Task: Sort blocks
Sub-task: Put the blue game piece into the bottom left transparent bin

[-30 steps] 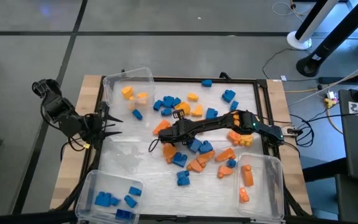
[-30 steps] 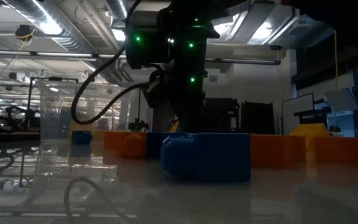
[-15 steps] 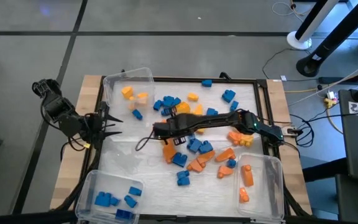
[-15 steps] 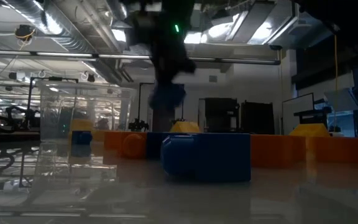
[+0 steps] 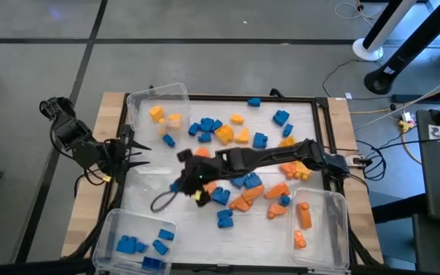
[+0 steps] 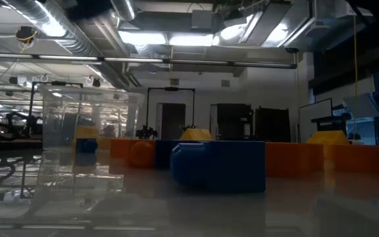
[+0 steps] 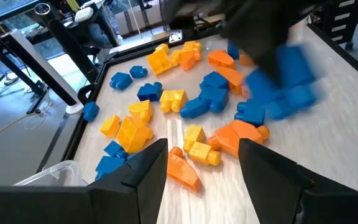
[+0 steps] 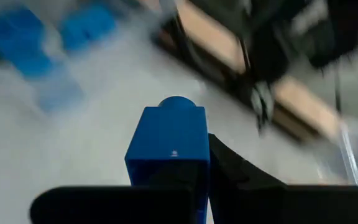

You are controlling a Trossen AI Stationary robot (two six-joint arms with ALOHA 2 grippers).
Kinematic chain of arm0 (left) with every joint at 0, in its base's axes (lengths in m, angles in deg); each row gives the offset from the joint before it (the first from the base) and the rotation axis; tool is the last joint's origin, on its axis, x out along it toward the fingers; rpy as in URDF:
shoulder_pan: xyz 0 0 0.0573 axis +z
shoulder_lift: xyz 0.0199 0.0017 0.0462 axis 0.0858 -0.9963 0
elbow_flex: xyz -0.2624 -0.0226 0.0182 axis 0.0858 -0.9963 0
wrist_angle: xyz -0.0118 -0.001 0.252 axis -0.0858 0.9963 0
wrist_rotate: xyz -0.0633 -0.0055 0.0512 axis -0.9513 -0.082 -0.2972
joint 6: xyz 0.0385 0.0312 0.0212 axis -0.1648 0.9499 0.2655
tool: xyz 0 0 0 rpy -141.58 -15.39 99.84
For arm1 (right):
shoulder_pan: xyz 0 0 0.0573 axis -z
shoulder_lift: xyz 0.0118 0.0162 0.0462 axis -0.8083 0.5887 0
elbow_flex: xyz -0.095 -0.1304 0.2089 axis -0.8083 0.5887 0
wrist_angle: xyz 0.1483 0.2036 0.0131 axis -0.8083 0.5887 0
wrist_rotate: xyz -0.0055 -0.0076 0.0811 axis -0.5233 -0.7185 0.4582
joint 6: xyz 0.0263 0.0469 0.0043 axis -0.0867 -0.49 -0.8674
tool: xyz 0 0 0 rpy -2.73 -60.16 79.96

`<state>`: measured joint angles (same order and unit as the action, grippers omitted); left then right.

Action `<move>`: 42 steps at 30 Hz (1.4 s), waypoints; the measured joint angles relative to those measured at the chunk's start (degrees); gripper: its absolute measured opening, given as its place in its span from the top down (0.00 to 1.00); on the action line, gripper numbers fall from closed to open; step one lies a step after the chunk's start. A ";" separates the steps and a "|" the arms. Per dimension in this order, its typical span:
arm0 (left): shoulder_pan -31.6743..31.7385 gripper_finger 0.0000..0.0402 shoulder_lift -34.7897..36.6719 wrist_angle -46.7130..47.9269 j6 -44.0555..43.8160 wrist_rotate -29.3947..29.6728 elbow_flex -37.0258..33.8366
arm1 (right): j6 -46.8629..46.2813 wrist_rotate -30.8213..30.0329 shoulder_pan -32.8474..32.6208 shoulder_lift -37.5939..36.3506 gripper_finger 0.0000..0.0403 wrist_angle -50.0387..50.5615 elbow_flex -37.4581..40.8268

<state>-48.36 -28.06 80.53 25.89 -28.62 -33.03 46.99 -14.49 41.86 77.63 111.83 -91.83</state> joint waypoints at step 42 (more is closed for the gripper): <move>-0.01 0.54 0.00 -0.02 -4.31 0.01 0.00 | 9.43 22.46 -6.32 11.57 0.94 -28.52 0.00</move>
<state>-48.37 -28.06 80.51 21.59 -28.61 -33.03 56.42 7.97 35.54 89.20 83.30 -91.83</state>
